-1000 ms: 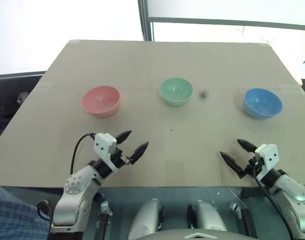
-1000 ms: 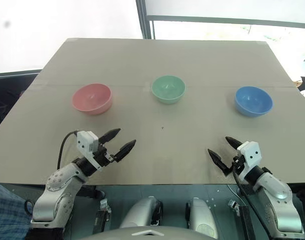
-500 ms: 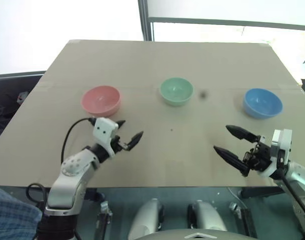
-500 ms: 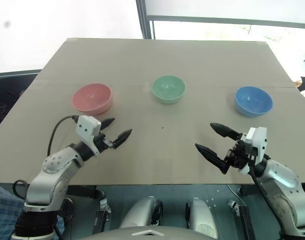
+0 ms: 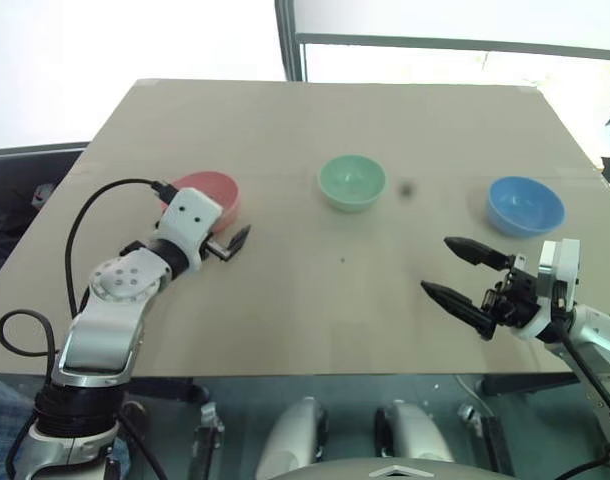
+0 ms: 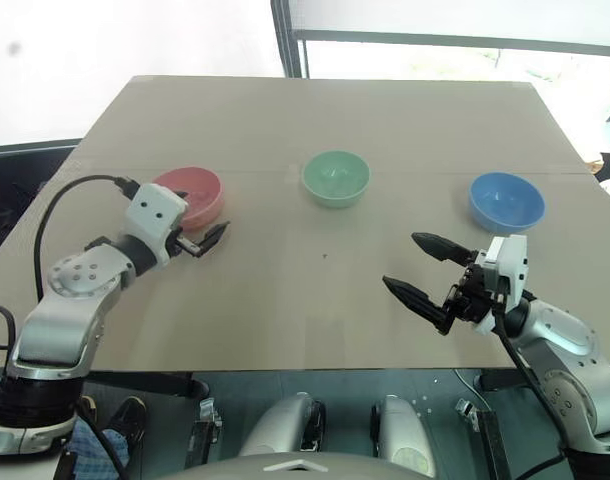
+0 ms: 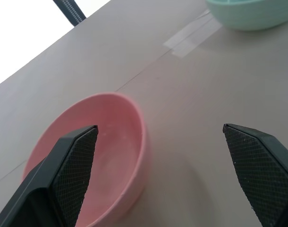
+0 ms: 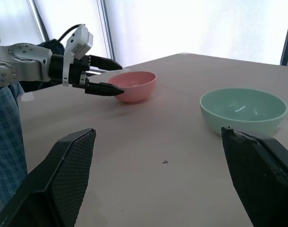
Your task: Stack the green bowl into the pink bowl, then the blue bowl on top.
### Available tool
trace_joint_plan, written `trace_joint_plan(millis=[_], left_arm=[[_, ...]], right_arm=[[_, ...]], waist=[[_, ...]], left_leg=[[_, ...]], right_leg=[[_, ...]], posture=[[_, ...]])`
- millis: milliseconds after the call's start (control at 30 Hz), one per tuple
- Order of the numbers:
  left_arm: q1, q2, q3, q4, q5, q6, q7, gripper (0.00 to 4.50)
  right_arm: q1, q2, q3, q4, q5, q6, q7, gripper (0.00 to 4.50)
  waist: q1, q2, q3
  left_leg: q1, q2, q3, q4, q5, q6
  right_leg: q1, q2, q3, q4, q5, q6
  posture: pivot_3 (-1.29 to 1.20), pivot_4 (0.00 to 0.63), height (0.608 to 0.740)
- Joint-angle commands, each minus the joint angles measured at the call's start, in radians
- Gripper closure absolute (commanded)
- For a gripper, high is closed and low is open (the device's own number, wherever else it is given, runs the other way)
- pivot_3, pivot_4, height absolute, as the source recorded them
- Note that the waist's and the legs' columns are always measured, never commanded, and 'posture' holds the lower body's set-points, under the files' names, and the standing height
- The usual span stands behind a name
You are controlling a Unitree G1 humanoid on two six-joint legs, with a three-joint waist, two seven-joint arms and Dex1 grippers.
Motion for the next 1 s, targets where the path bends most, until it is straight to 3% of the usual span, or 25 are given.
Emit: trace_joint_plan(millis=[33, 433, 533, 800, 833, 1000], left_arm=[[-0.037, 0.030, 0.002, 0.061, 0.038, -0.013, -0.006, 0.00], [-0.162, 0.014, -0.123, 0.337, 0.119, -0.135, -0.075, 0.00], [-0.196, 0.008, -0.148, 0.400, 0.131, -0.189, -0.104, 0.79], [-0.256, 0.012, -0.164, 0.497, 0.150, -0.256, -0.157, 4.20], [-0.260, 0.011, -0.166, 0.503, 0.153, -0.260, -0.162, 4.43], [-0.283, 0.005, -0.172, 0.517, 0.147, -0.285, -0.207, 4.43]], right_arm=[[-0.011, 0.002, -0.003, -0.052, 0.007, 0.001, -0.010, 0.04], [0.028, 0.004, -0.028, -0.147, 0.017, 0.020, -0.083, 0.04], [0.046, 0.004, -0.039, -0.170, 0.019, 0.022, -0.104, 0.00], [0.073, -0.003, -0.067, -0.189, 0.030, 0.021, -0.131, 0.00], [0.071, -0.004, -0.070, -0.187, 0.029, 0.021, -0.131, 0.00], [0.061, -0.005, -0.073, -0.174, 0.026, 0.020, -0.129, 0.00]], waist=[[0.000, 0.000, 0.000], [0.003, 0.000, 0.000], [0.001, -0.001, 0.000], [0.000, -0.001, -0.001], [0.000, -0.001, -0.001], [0.000, -0.001, -0.001]], left_leg=[[0.000, 0.000, 0.000, 0.000, 0.000, 0.000], [-0.001, 0.000, 0.000, 0.000, 0.000, 0.000], [-0.001, 0.000, 0.000, 0.000, 0.000, 0.000], [-0.001, 0.000, 0.000, 0.000, 0.000, 0.000], [-0.001, 0.000, 0.000, 0.001, 0.000, 0.000], [-0.001, 0.000, 0.000, 0.001, 0.000, 0.000]], right_leg=[[0.000, 0.000, 0.000, 0.000, 0.000, 0.000], [0.000, -0.001, 0.000, 0.000, 0.000, 0.000], [0.000, -0.001, 0.000, 0.000, 0.000, 0.000], [-0.001, -0.001, 0.000, 0.001, 0.000, 0.000], [-0.001, -0.001, 0.000, 0.001, 0.000, 0.000], [-0.001, 0.000, 0.000, 0.001, 0.000, 0.000]], posture=[[0.00, 0.150, 0.740], [0.00, 0.150, 0.740], [0.00, 0.150, 0.740], [0.00, 0.150, 0.740], [0.00, 0.150, 0.740], [0.00, 0.150, 0.740]])
